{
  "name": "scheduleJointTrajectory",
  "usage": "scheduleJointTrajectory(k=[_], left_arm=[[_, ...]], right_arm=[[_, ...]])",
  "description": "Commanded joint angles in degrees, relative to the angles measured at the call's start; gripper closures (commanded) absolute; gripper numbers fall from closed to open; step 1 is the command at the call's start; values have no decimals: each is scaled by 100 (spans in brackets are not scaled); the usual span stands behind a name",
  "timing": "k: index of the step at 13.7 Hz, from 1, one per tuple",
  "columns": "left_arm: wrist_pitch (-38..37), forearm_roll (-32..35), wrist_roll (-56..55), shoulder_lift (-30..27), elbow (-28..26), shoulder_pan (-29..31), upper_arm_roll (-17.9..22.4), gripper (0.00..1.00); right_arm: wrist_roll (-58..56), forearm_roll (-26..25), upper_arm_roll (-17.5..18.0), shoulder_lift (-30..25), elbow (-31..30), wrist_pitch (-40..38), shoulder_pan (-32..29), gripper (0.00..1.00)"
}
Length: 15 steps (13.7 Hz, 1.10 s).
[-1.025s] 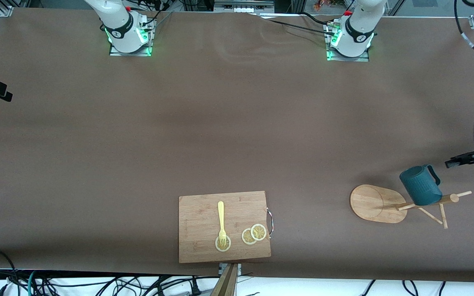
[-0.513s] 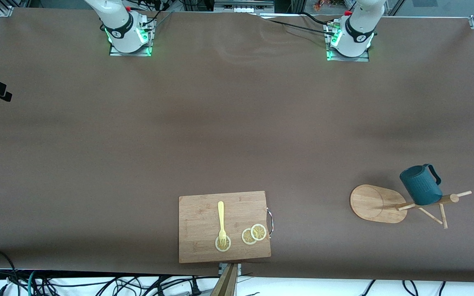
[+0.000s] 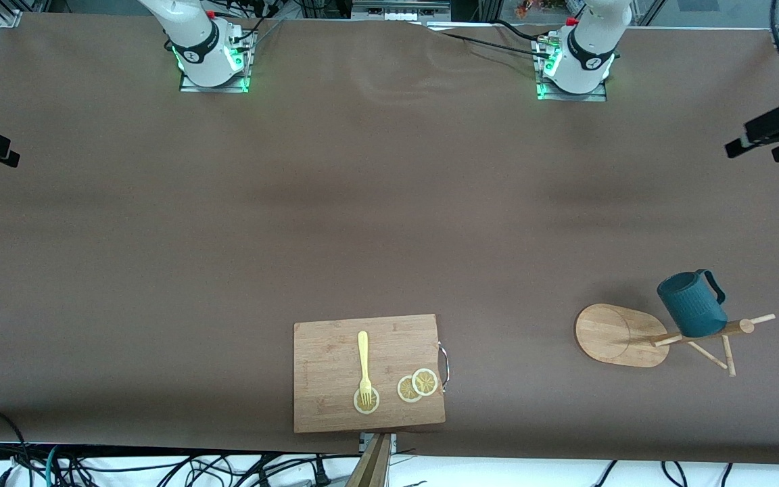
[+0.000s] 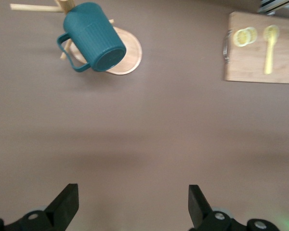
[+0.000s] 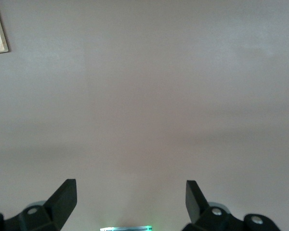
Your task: Pass cup and hang on rack
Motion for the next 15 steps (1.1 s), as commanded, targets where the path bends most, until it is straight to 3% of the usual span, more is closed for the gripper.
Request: scheduleJointTrajectory(k=[1,3,6,8,9,15], left_arm=[[154,607,-530,-152,-247,-914,497,0],[172,705,-672,-108,-256,-1960,1541,0],[207,705,-698,-64,-326,-2288,1887,0],[251,714,-812,-29,-352,-3217,2799,0],[260,714,-813,6,-344,-3447,3021,0],[286,705,-901,85,-265,-3476,2979,0]], right_arm=[[-54,71,1,-54,-27,-29,-29,0],[-54,71,1,-54,-27,-29,-29,0],[-54,71,1,-54,-27,-21,-29,0],[-54,71,1,-54,-27,-20,-29,0],[-54,71,1,-54,-27,-20,-29,0],[-54,71,1,-54,-27,15,-29,0]])
